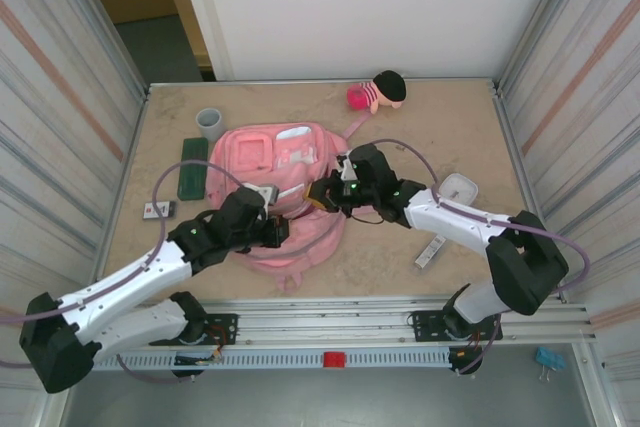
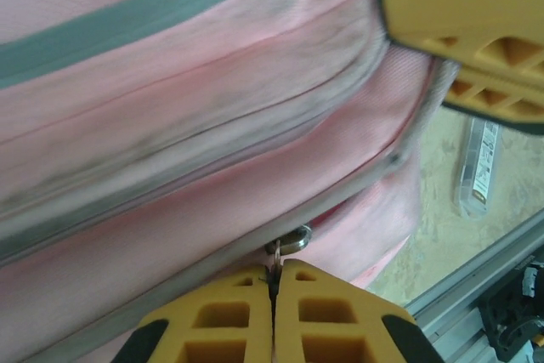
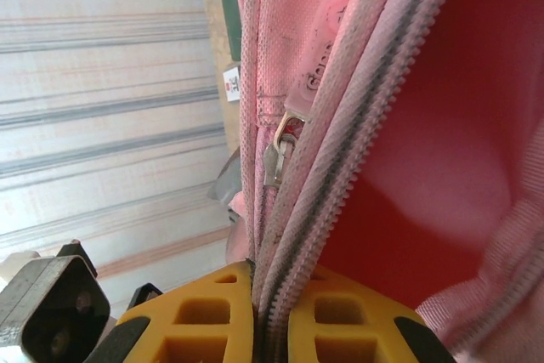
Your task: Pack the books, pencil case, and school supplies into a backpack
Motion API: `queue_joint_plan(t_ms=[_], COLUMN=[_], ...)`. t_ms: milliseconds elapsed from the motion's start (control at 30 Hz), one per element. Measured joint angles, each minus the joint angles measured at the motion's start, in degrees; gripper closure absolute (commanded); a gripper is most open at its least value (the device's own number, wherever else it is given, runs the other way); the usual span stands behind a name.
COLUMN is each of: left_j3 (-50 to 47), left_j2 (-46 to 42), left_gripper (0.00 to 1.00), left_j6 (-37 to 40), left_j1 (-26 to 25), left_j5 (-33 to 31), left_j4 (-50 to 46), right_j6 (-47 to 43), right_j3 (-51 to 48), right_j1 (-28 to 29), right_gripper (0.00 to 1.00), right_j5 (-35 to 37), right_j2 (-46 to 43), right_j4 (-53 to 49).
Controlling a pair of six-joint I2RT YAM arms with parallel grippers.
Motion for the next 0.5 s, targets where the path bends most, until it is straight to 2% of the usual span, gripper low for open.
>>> queue_joint_plan(t_ms=[167,200,267,333,400,500], left_j3=[-2.2,-2.7,-4.0,-5.2,-5.9,-6.1], left_j2=[-5.6,-6.2,-6.7,-6.7,-6.4,-5.4], left_gripper=[1.00,1.00,1.00,1.00,1.00,1.00], left_j6=[0.3,0.4,0.6,0.6,0.6,0.7], left_j1=[0.0,0.0,0.0,0.0,0.1,0.1], left_j5=[-2.4,-2.6,-2.4,-1.8,-1.1,0.1], left_j4=[-2.9,-2.8,-1.8,0.5,2.6,5.8], right_j6=[-1.4,-1.5,-1.3,-0.5,0.8,3.2], right_j3=[0.0,0.0,-0.2,-0.9,-2.0,-3.5], right_j1=[-5.3,-5.6,-5.8,-4.9,-3.4,0.3], right_gripper=[0.98,0.93,0.75,0.63,0.57,0.54], right_j5=[-4.1,-4.5,-4.5,-3.5,-1.6,2.1], right_j2=[-2.4,-2.7,-3.2,-3.7,-4.3,-4.5], right_j4=[-2.3,-2.6,-2.8,-2.1,-0.2,3.8])
